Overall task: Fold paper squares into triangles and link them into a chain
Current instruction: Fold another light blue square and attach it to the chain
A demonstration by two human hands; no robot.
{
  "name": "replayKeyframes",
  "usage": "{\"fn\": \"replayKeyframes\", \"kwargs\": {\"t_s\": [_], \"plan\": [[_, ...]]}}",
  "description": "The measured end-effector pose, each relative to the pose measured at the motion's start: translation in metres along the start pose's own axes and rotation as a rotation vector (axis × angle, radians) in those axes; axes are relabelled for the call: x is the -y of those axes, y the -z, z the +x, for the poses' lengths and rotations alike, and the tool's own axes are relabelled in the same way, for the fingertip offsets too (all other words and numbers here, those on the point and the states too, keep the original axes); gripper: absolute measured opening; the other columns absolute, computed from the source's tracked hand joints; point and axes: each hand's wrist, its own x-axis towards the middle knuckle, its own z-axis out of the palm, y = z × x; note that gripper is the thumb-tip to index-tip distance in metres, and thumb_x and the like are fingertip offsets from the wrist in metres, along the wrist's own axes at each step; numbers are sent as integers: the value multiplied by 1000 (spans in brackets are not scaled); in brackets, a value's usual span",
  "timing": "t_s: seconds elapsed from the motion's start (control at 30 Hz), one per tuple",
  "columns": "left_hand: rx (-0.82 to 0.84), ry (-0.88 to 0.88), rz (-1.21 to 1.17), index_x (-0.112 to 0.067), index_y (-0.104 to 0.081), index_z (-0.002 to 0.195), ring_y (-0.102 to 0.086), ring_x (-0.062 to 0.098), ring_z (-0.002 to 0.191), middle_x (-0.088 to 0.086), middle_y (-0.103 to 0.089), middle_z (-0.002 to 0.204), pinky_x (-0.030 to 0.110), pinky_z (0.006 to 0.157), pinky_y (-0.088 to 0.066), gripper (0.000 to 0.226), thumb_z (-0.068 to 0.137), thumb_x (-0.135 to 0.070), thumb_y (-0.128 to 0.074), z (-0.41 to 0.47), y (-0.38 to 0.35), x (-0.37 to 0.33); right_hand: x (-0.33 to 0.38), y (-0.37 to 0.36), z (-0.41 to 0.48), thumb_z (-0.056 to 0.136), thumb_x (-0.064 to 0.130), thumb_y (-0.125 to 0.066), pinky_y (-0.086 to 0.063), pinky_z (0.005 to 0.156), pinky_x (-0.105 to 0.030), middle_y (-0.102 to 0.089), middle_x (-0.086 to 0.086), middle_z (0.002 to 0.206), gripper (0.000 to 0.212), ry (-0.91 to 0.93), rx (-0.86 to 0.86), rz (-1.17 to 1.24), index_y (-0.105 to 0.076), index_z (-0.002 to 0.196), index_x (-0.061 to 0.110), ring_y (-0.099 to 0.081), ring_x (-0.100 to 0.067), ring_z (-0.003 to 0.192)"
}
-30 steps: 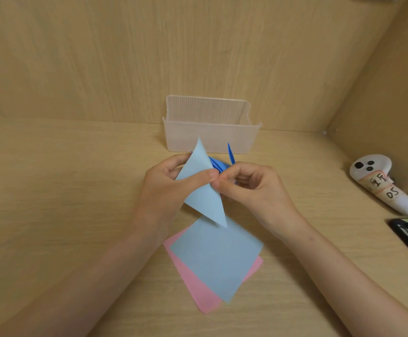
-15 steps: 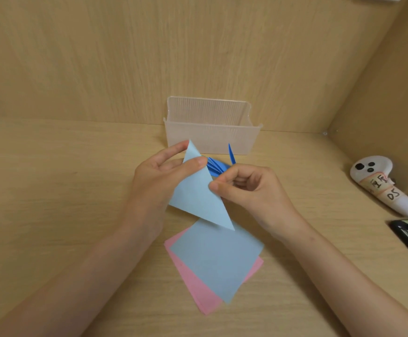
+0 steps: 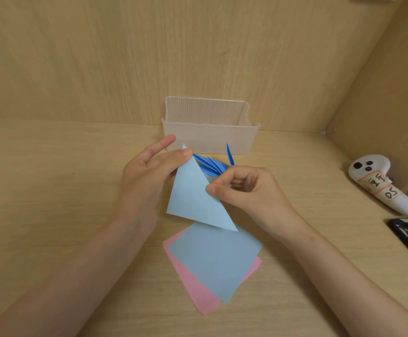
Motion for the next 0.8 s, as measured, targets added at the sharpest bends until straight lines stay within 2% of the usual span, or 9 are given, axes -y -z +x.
{"fn": "replayKeyframes", "kwargs": {"t_s": [0.17,0.37,0.57,0.8], "plan": [[-8,-11,-32,-19,-62,117,-70,8,83,3,-73,89,18,81,-54,41,78,-11,-72,3,3,-1,0,0,0,79,2,-72,-45,62,-14,-65,6,62,15,-17,15,1,-68,68,11,-57,-5,59],[-3,-32,-64,-19,-60,119,-69,7,79,-1,-72,80,21,84,-54,44,78,-8,-71,4,2,1,0,1,1,79,1,-71,-46,62,-15,-65,4,63,14,-26,10,-12,-68,68,10,-56,-7,61],[0,-20,-87,-20,-57,122,-67,8,81,3,-70,90,21,84,-54,45,80,-7,-68,3,3,7,-1,1,1,79,2,-72,-45,61,-15,-65,5,62,15,-39,17,-30,-67,68,11,-56,-6,59],[-8,-19,-89,-19,-56,124,-67,8,81,2,-70,92,22,85,-53,46,81,-7,-68,5,3,10,0,2,1,79,2,-72,-45,64,-20,-65,0,65,16,-52,15,-32,-67,68,12,-56,-14,65]]}}
